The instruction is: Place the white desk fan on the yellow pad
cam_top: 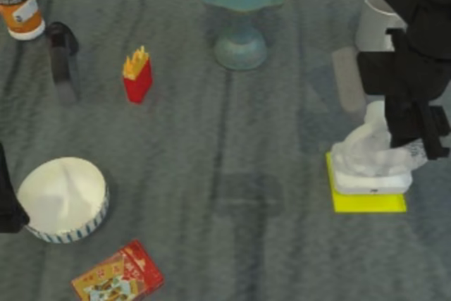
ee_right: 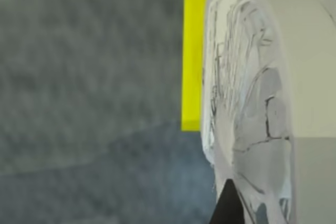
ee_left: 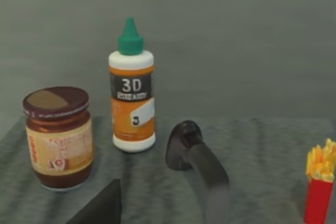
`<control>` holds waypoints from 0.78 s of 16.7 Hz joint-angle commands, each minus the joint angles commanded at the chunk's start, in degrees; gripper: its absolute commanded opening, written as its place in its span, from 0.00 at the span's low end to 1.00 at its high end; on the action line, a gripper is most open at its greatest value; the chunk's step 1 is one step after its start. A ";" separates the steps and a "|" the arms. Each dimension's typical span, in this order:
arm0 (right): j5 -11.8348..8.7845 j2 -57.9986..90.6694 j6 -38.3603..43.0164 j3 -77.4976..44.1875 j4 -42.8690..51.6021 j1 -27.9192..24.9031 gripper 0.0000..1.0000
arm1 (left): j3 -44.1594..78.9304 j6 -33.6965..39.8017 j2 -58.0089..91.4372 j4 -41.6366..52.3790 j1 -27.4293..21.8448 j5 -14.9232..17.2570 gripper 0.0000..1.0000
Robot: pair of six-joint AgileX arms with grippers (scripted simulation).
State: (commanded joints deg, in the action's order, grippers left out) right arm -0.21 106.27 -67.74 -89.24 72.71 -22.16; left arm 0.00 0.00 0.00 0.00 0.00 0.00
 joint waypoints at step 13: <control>0.00 0.00 0.00 0.00 0.00 0.00 1.00 | 0.00 0.00 0.00 0.00 0.00 0.00 1.00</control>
State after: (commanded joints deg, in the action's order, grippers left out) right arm -0.21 106.27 -67.74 -89.24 72.71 -22.16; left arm 0.00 0.00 0.00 0.00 0.00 0.00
